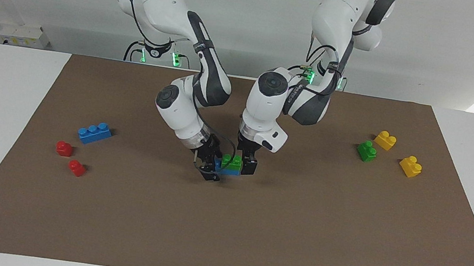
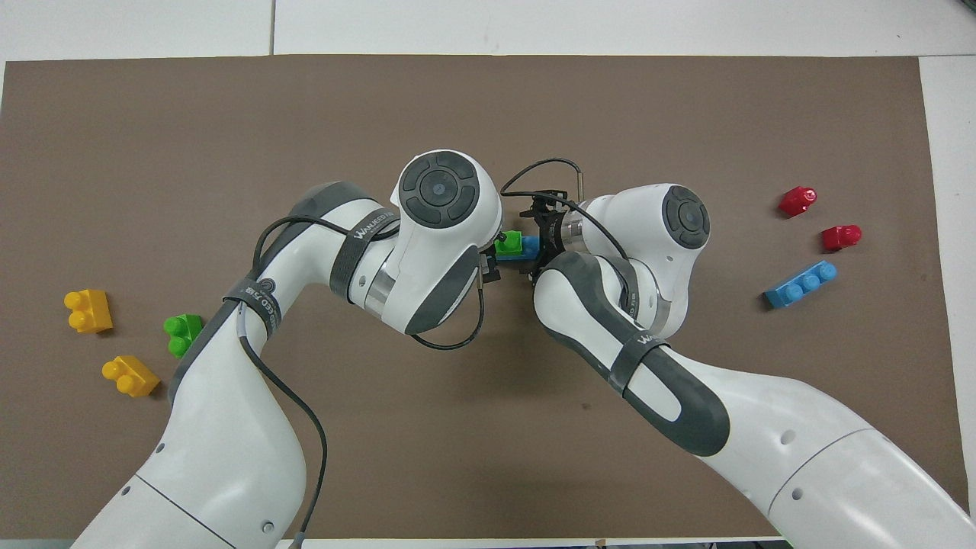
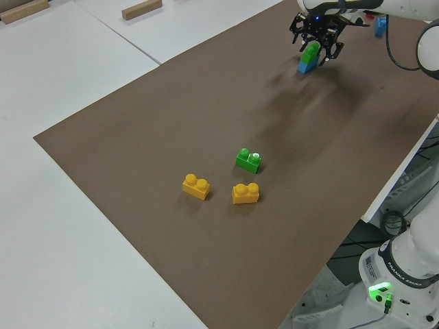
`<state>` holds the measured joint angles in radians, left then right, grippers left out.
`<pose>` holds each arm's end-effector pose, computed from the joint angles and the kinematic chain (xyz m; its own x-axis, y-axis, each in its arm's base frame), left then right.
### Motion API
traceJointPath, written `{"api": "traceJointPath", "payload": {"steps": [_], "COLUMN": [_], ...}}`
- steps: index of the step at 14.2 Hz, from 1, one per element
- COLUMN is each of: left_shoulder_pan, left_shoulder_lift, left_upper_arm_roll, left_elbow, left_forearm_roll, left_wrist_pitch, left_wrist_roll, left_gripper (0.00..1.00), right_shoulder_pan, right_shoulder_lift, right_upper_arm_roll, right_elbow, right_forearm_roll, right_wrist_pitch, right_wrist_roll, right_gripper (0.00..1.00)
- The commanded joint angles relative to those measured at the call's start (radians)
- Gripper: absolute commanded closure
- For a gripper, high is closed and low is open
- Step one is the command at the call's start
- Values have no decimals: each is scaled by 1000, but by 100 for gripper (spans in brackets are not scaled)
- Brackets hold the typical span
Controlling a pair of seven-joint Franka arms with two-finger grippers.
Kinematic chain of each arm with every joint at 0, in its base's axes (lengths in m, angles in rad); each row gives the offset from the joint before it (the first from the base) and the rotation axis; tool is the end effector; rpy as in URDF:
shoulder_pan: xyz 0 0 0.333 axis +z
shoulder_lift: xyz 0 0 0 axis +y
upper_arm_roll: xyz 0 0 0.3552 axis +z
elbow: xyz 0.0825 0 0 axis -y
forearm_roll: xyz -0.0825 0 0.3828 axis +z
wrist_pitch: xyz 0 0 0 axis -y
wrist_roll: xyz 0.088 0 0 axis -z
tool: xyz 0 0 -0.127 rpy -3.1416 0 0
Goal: Remove green block with left arm and hold with right
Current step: 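Grasp the green block with the left gripper while the right gripper grasps blue, then pull the green block off with the left gripper while the right gripper holds blue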
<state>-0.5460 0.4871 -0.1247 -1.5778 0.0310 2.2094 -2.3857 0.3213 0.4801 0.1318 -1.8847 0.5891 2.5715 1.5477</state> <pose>0.5737 -0.4359 0.3885 -0.1395 0.9818 -0.1287 0.9855 0.1503 0.0789 0.6124 0.2865 0.2902 0.0076 -0.8986 -0.4387 -0.9953 0.0357 -0.0904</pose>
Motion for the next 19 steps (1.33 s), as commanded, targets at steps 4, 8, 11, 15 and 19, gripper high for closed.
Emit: {"api": "traceJointPath", "payload": {"steps": [4, 8, 11, 15, 19], "left_shoulder_pan": [-32, -43, -42, -43, -45], "left_shoulder_lift": [18, 33, 33, 33, 31], "left_upper_arm_roll": [13, 13, 14, 14, 13], "left_elbow": [-5, -14, -19, -19, -22], "left_forearm_roll": [23, 44, 46, 47, 76], "left_wrist_pitch": [33, 49, 46, 44, 39], "left_wrist_roll": [-41, -60, -60, -60, -58], "left_gripper": [0, 0, 0, 6, 100], "right_shoulder_pan": [-2, -2, -1, -1, -1], "right_shoulder_lift": [8, 8, 6, 6, 6], "right_upper_arm_roll": [3, 2, 3, 3, 2], "right_elbow": [-16, -16, -19, -19, -21], "right_forearm_roll": [63, 64, 64, 64, 64], "right_wrist_pitch": [58, 58, 61, 61, 61], "right_wrist_roll": [-17, -17, -95, -93, -101], "right_gripper": [32, 91, 100, 100, 100]}}
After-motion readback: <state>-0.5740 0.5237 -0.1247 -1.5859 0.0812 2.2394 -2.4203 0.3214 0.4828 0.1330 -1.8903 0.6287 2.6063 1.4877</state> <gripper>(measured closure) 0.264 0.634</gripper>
